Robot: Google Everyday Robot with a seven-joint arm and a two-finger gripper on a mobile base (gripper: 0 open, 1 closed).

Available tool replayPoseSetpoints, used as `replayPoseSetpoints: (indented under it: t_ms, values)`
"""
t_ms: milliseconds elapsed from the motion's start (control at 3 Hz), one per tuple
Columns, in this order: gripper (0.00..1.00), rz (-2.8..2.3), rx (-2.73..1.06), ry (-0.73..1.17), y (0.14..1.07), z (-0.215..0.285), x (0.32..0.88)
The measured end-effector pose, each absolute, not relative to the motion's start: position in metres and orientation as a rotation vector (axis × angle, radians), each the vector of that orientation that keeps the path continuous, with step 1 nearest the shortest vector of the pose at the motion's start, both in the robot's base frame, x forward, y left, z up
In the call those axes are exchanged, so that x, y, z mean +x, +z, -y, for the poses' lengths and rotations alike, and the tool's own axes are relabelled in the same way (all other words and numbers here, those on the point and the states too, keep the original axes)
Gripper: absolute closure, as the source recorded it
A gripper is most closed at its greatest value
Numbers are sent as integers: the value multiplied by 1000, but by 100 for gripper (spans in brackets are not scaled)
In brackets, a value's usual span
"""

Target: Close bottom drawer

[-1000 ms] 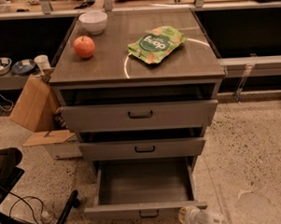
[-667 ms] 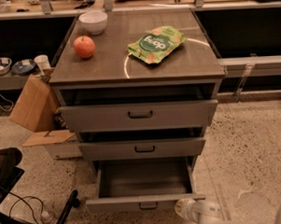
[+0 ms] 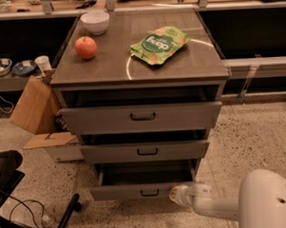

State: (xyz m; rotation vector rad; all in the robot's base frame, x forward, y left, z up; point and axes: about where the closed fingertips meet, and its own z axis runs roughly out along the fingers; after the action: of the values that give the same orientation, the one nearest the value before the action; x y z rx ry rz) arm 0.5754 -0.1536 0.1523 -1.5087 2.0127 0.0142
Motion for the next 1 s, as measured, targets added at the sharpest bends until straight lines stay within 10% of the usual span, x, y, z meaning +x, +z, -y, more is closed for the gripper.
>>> replayPoseSetpoints:
  t_ms: [667,1000]
  values:
    - [100,-1980,-1487,10,180,136,632]
    - [85,-1979,-1486,10,182,135,635]
